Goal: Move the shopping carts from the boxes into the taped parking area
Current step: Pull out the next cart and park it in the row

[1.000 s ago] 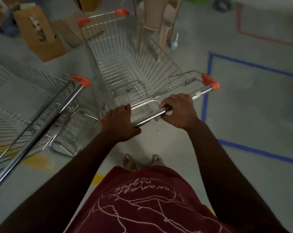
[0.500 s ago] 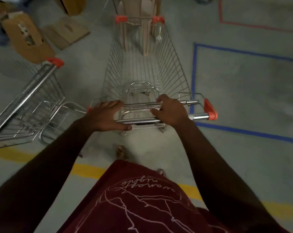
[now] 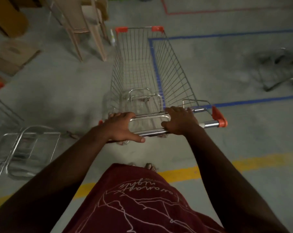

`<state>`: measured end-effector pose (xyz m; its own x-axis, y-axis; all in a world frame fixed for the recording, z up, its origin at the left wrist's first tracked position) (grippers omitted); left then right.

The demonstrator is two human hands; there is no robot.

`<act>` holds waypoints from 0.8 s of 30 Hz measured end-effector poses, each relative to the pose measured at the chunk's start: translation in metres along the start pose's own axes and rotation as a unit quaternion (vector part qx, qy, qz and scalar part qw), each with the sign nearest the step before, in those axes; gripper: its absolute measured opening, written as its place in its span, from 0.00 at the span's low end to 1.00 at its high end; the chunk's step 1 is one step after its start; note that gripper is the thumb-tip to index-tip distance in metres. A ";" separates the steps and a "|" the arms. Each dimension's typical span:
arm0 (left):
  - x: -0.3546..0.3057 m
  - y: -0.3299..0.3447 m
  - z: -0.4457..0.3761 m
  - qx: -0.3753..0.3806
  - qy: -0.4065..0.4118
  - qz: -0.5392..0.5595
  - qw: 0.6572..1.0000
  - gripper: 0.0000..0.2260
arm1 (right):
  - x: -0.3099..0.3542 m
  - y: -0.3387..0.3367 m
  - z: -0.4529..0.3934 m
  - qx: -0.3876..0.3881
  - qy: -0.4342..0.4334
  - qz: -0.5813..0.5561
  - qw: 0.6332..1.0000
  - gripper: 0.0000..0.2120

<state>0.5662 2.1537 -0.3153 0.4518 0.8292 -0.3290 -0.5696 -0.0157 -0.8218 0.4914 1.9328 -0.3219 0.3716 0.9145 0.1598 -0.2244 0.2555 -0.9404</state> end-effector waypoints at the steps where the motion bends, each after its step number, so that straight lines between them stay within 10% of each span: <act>1: -0.011 0.002 -0.007 0.002 0.017 -0.004 1.000 0.58 | -0.011 -0.002 0.003 0.002 0.013 -0.004 1.000 0.41; 24: -0.192 0.022 -0.116 0.035 0.207 -0.065 0.976 0.61 | -0.191 -0.035 0.035 -0.077 0.182 -0.048 0.979 0.32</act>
<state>0.5471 1.9293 -0.3244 0.7535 0.5250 -0.3957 -0.5283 0.1252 -0.8398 0.3970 1.7601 -0.3093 0.6871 0.7090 0.1587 -0.0444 0.2589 -0.9649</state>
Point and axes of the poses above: each hand's wrist, its own z-axis away from the middle knuckle, its own y-axis out of the palm, x = y × z, the point moved 8 cm from there along -z, towards the middle knuckle, and after that the axes turned 9 degrees about -x, right-handed, at the moved point
